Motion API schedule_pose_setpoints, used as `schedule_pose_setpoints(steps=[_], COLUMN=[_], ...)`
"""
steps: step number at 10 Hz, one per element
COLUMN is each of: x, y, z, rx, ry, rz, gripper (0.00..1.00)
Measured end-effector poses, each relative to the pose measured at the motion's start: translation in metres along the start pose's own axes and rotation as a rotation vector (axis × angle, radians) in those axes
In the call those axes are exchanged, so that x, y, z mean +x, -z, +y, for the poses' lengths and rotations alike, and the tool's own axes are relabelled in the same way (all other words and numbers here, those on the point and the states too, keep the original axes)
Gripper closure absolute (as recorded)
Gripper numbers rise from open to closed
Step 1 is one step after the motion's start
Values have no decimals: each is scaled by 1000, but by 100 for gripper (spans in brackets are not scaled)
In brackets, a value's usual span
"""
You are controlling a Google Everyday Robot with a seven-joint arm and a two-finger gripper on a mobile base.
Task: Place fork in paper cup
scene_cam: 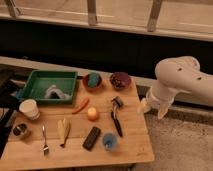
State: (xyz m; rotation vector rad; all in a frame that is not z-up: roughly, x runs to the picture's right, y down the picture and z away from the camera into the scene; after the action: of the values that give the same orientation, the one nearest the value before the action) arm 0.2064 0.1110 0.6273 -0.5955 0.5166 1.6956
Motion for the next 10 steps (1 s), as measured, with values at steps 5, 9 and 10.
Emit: schedule_pose_setpoints(steps=[5,9,10], x=[-1,-6,-8], y=[1,10,10], z=[0,25,45], rx=[-1,16,18], ry=[0,109,153], rz=[-1,-15,-17], gripper=[35,35,35])
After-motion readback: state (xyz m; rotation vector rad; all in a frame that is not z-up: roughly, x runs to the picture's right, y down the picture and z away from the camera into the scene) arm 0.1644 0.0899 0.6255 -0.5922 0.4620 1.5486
